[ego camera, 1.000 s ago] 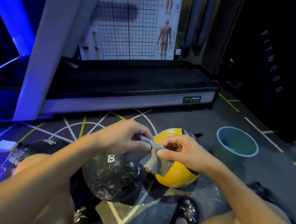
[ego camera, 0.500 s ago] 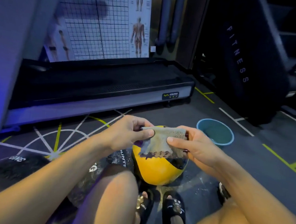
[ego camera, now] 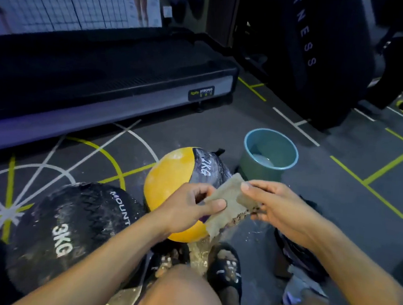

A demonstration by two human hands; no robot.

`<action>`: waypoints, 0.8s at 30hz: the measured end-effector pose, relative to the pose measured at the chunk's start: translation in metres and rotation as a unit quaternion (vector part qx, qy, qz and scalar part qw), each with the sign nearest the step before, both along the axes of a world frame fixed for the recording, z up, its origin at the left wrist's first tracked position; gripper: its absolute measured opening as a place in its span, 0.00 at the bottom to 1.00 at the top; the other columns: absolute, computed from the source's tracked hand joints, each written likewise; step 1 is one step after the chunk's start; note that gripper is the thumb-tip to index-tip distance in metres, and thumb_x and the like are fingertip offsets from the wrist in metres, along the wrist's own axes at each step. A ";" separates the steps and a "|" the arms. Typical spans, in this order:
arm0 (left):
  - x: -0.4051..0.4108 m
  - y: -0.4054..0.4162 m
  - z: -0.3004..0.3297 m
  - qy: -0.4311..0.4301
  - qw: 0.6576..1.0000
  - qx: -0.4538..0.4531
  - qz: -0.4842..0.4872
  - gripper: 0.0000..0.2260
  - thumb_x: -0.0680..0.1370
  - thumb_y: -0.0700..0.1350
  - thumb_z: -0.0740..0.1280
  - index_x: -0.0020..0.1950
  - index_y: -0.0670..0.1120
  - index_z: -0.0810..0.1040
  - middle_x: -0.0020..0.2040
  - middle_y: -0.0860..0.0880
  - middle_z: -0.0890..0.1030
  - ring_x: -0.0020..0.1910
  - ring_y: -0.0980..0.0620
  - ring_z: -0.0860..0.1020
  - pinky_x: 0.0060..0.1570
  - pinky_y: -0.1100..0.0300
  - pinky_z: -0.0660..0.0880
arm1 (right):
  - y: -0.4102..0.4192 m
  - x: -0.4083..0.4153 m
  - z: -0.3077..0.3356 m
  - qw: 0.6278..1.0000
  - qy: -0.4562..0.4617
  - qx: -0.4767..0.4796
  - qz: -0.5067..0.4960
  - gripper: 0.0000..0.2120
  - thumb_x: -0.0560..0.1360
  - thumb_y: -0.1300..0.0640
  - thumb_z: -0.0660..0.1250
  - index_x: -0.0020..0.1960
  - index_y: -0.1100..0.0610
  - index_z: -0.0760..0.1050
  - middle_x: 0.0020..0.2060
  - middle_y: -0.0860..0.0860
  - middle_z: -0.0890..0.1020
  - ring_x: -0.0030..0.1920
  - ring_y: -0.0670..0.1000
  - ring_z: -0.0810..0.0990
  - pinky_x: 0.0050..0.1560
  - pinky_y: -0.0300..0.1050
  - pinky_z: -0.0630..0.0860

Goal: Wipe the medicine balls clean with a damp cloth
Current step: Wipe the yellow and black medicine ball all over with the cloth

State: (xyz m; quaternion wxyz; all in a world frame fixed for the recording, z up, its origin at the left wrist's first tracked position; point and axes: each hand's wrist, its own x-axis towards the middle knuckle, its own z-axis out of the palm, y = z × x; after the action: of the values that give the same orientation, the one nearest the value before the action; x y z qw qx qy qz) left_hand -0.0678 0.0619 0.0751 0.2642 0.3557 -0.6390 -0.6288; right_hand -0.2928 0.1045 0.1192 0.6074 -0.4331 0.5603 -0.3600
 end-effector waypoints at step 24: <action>0.009 -0.075 -0.131 -0.519 0.792 -0.274 0.168 0.34 0.78 0.70 0.62 0.78 0.52 0.68 0.76 0.48 0.68 0.72 0.41 0.66 0.67 0.39 0.68 | -0.084 -0.062 -0.218 0.955 -0.010 -0.016 -0.295 0.04 0.79 0.65 0.69 0.49 0.58 0.79 0.37 0.49 0.86 0.35 0.45 0.82 0.36 0.37 0.80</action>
State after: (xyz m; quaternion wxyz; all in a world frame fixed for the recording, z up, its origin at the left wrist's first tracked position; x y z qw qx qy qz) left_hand -0.0591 -0.0134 -0.0561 0.0806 0.6432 -0.7556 -0.0940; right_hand -0.3543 0.0204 -0.0986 0.4726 -0.2542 0.6512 -0.5366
